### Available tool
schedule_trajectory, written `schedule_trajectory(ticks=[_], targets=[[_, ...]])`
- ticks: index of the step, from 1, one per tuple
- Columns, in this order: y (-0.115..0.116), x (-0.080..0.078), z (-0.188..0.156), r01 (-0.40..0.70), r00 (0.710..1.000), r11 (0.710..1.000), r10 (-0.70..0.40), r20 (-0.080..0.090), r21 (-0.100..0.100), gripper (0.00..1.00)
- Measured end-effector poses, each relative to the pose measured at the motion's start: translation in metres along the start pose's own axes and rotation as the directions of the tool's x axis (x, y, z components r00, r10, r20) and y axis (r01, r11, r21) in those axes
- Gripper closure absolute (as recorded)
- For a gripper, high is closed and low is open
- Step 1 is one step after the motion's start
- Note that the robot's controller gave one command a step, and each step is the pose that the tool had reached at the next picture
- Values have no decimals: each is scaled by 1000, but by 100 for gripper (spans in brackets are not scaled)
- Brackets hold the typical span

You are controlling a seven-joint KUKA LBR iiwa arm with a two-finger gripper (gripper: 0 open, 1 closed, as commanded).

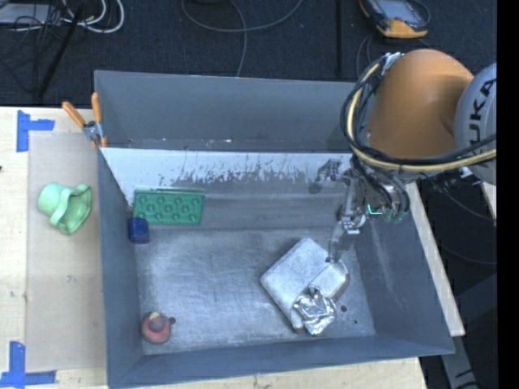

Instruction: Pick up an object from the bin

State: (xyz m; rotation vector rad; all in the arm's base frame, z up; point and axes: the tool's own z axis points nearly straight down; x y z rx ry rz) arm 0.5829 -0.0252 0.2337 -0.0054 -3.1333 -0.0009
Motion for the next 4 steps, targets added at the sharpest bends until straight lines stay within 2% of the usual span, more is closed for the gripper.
schedule_trajectory(ticks=[1,2,3,4], targets=[[13,-16,145,425,905,905,-425,12,6,0],[-1,-22,133,444,896,896,-444,9,5,0],[19,-27,126,493,870,870,-493,8,3,0],[24,-33,154,611,792,792,-611,11,5,0]])
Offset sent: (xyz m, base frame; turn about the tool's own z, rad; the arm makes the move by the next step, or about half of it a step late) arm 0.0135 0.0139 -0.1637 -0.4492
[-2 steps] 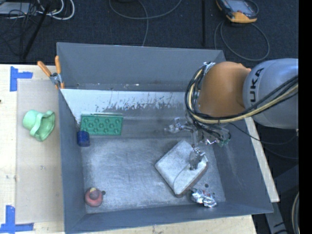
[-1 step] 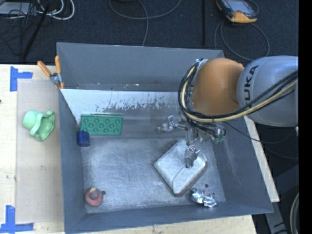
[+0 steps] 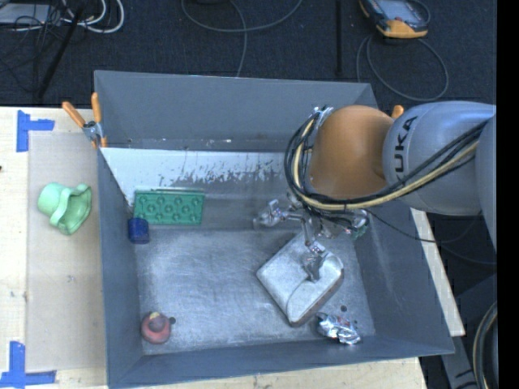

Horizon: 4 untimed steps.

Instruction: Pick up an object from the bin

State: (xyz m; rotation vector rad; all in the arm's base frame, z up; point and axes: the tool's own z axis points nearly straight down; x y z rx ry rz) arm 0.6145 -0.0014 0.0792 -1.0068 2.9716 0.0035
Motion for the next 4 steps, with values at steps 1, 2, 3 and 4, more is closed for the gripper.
schedule_trajectory(ticks=[1,2,3,4], targets=[[0,-2,-4,-2,1000,1000,2,-6,-1,0],[-3,1,-6,-5,1000,1000,5,-19,-2,100],[-3,0,-42,-9,1000,1000,9,-1,2,100],[-3,-1,-49,-11,1000,1000,11,-3,0,100]])
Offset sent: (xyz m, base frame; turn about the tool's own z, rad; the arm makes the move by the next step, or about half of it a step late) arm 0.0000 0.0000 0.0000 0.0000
